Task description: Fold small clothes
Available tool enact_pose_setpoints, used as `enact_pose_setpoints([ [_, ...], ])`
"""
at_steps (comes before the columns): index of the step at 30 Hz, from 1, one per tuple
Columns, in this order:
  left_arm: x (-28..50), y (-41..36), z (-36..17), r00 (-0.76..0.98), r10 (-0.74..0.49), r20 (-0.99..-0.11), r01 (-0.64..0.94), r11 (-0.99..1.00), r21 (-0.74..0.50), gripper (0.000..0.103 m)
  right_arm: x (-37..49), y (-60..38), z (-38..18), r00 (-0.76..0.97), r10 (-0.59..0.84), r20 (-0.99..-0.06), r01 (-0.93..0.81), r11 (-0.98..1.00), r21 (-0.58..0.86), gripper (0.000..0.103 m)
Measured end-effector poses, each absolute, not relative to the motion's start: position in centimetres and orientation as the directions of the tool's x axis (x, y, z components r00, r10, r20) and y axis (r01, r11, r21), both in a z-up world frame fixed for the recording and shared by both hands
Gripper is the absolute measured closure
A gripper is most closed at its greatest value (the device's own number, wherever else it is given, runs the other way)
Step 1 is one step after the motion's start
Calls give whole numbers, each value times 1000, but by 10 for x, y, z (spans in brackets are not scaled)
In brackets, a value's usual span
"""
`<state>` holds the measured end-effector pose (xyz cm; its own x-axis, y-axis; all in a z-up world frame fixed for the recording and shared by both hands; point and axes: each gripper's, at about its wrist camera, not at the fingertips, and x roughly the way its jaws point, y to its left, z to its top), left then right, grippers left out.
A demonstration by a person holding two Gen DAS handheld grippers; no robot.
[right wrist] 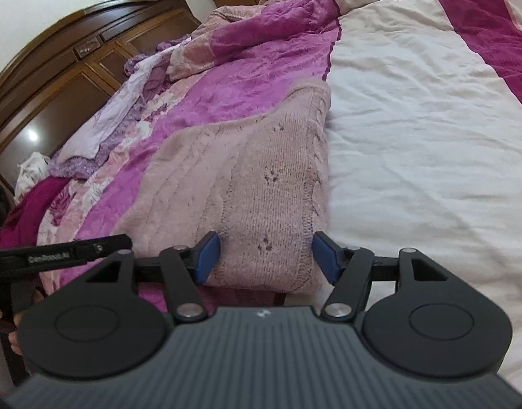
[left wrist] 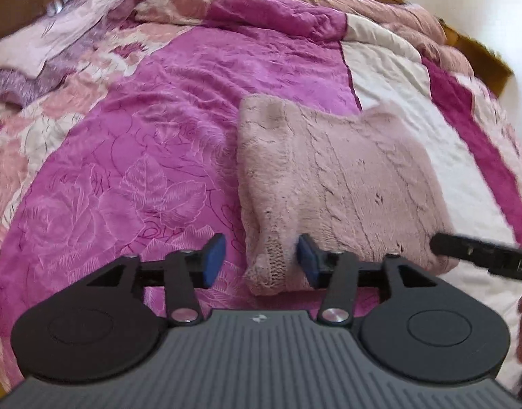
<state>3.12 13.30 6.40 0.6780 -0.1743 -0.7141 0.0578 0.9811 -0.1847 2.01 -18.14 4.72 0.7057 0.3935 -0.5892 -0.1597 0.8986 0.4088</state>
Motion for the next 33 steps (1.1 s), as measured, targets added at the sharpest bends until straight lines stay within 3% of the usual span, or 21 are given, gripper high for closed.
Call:
enact_pose_setpoints([
  [3, 33, 137, 71, 684, -200, -701, 48, 972, -230, 40, 21, -190, 52, 719, 395, -572, -143, 890, 433, 39],
  [7, 42, 135, 77, 697, -230, -679, 59, 962, -265, 34, 28, -205, 54, 742, 404, -536, -115, 863, 491, 28],
  [14, 79, 130, 57, 671, -205, -712, 50, 971, -232, 28, 62, -218, 33, 681, 473, -559, -77, 805, 588, 27],
  [17, 92, 134, 47, 654, -242, -716, 51, 959, -278, 24, 74, -218, 23, 657, 522, -544, -92, 772, 629, 26],
  [29, 111, 149, 15, 607, -453, -653, 78, 851, -519, 25, 100, -203, 2, 598, 615, -514, -145, 714, 685, 23],
  [31, 113, 147, 9, 591, -499, -634, 82, 819, -568, 28, 102, -199, 2, 596, 614, -517, -156, 720, 676, 24],
  [33, 112, 141, 8, 597, -496, -630, 96, 824, -558, 33, 104, -197, 3, 597, 613, -518, -165, 726, 668, 33],
])
